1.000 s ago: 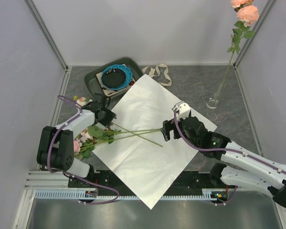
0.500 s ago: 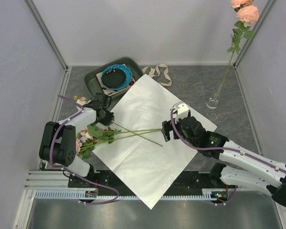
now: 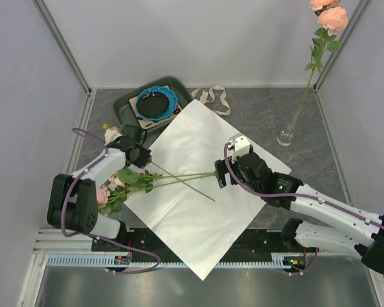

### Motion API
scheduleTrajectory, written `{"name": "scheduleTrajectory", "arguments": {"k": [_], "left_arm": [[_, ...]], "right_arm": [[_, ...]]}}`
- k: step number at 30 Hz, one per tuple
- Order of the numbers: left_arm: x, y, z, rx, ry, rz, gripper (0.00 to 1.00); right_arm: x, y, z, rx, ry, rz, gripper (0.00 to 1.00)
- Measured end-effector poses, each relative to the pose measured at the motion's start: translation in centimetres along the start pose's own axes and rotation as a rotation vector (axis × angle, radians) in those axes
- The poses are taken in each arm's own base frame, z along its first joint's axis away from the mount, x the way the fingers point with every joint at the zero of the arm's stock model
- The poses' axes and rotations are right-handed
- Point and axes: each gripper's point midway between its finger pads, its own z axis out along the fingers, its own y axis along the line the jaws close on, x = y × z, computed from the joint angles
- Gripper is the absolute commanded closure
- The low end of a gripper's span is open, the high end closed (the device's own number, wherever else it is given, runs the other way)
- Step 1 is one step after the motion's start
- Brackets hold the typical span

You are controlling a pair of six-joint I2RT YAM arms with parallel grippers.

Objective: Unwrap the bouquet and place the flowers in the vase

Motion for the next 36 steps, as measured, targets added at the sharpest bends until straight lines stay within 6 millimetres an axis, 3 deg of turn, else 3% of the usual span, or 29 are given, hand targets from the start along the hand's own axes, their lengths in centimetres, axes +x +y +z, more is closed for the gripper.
{"name": "scheduleTrajectory", "arguments": {"k": [4, 8, 10, 12, 14, 15, 17, 21, 25, 30, 36], "left_arm": [[-1.4, -1.5, -4.4, 0.141, -0.064, 0.052, 0.98], [-2.8, -5.7, -12.3, 0.493, -0.163, 0.166, 0.98], [-2.2, -7.5, -16.1, 0.702, -0.181, 0.235, 0.98], [-0.6, -9.1, -19.6, 0.922, -0.154, 0.326, 0.98], [1.5, -10.5, -21.9, 1.093, -0.094, 0.423, 0.98], [2.7, -11.0, -22.6, 1.155, -0.052, 0.475, 0.98], [5.6, -11.5, -23.4, 1.248, 0.042, 0.590, 0.98], [11.5, -10.4, -23.9, 1.342, 0.237, 0.796, 0.98], [15.0, -9.4, -24.9, 1.408, 0.339, 0.925, 0.98], [15.8, -9.4, -25.6, 1.443, 0.349, 0.975, 0.98], [15.9, -9.5, -25.4, 1.445, 0.346, 0.986, 0.98]], "right_arm": [[-1.0, 0.3, -0.1, -0.006, -0.014, 0.007, 0.02], [-3.4, 1.2, 0.0, -0.040, -0.030, 0.028, 0.04], [-5.1, 1.5, 0.3, -0.073, -0.035, 0.050, 0.07], [-7.0, 1.8, 0.6, -0.120, -0.047, 0.083, 0.21], [-9.1, 2.0, 0.9, -0.179, -0.058, 0.122, 0.33], [-10.3, 2.3, 0.8, -0.218, -0.066, 0.143, 0.34], [-12.6, 2.8, 0.7, -0.296, -0.084, 0.189, 0.35], [-16.4, 4.6, 0.0, -0.456, -0.120, 0.252, 0.35], [-17.5, 6.7, -0.9, -0.587, -0.126, 0.284, 0.46], [-17.2, 8.2, -1.2, -0.677, -0.100, 0.311, 0.48], [-15.2, 8.4, -0.6, -0.692, -0.052, 0.343, 0.48]]}}
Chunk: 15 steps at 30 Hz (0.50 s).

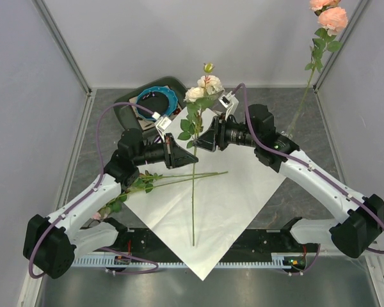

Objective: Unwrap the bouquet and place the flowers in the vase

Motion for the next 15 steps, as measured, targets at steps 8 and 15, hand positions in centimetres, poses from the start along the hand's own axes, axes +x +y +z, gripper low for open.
{"name": "scheduleTrajectory", "arguments": {"k": [8, 15], "left_arm": [[-0.4, -0.3, 0.1, 0.015, -0.005, 0.013, 0.98], [-0.7, -0.4, 0.4, 0.023, -0.008, 0.020, 0.83]], "right_arm": [[2.5, -0.9, 0.4, 0.013, 0.045, 0.063, 0.65], [1.9, -0.3, 0.8, -0.013, 0.006, 0.105, 1.00]]}}
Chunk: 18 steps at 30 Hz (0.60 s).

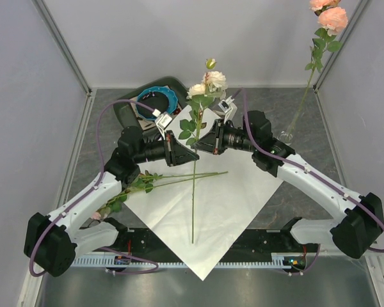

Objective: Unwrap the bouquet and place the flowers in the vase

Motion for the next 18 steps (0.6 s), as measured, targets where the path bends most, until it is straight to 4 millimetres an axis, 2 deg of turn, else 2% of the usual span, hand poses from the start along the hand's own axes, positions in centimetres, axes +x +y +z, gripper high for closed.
{"name": "scheduleTrajectory", "arguments": {"k": [1, 4, 7, 8, 10, 12, 14, 16, 18], "left_arm": [[-0.1, 0.0, 0.0, -0.005, -0.001, -0.002, 0.65], [-0.5, 0.0, 0.0, -0.022, 0.003, 0.000, 0.48], [-1.1, -0.5, -0.3, -0.031, -0.007, 0.025, 0.43], [-1.2, -0.6, -0.5, -0.040, -0.013, 0.034, 0.42], [-1.2, -1.2, -1.2, -0.048, -0.020, 0.062, 0.42], [-1.4, -1.7, -1.9, -0.059, -0.033, 0.099, 0.42], [-1.5, -2.1, -2.5, -0.068, -0.040, 0.132, 0.42], [-1.6, -2.3, -2.9, -0.082, -0.045, 0.156, 0.41], [-1.3, -2.3, -3.1, -0.087, -0.038, 0.161, 0.42]], "right_arm": [[-0.1, -0.1, 0.0, 0.004, -0.012, 0.004, 1.00], [-0.9, -0.8, -0.5, 0.045, -0.058, 0.015, 1.00], [-3.4, -3.0, -2.6, 0.157, -0.143, 0.001, 1.00], [-4.8, -4.1, -3.8, 0.222, -0.183, -0.008, 1.00], [-8.4, -5.9, -6.9, 0.371, -0.278, -0.053, 1.00], [-13.3, -6.8, -10.9, 0.539, -0.411, -0.126, 1.00], [-17.8, -6.2, -15.4, 0.674, -0.555, -0.203, 1.00], [-22.1, -4.7, -21.1, 0.824, -0.729, -0.280, 1.00], [-24.4, -3.2, -25.5, 0.934, -0.851, -0.321, 1.00]]}}
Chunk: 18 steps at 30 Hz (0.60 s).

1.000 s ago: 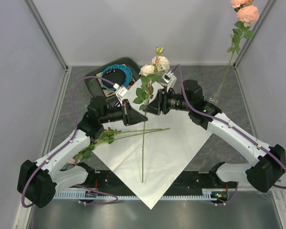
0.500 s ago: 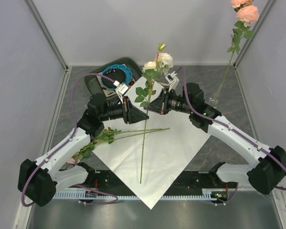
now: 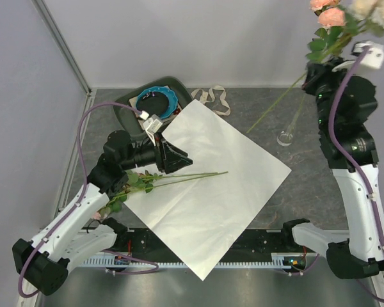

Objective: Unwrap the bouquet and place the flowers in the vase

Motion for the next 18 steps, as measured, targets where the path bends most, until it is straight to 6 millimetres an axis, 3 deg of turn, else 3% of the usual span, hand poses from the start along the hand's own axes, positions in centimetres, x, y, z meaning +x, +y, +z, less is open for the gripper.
{"name": "scheduleTrajectory", "arguments": {"k": [1, 3, 8, 13, 16, 18], "left_arm": [[0.1, 0.0, 0.0, -0.002, 0.004, -0.001, 0.42], [0.3, 0.1, -0.1, -0.006, 0.010, -0.003, 0.41], [0.1, -0.4, -0.4, 0.001, 0.002, 0.008, 0.38], [-0.1, -0.9, -0.7, 0.011, -0.009, 0.020, 0.34], [-0.2, -0.9, -0.8, 0.015, -0.010, 0.023, 0.33], [-0.2, -0.9, -0.9, 0.016, -0.011, 0.023, 0.33]], "right_arm": [[-2.4, -1.7, -0.4, 0.073, -0.065, -0.014, 1.00], [-5.5, -4.4, -1.0, 0.188, -0.146, -0.031, 1.00], [-9.6, -11.7, -1.5, 0.446, -0.247, -0.047, 1.00], [-10.5, -18.6, -0.5, 0.611, -0.245, -0.042, 1.00], [-10.5, -20.8, -0.2, 0.652, -0.227, -0.028, 1.00], [-10.5, -21.1, 0.0, 0.648, -0.218, -0.018, 1.00]]}}
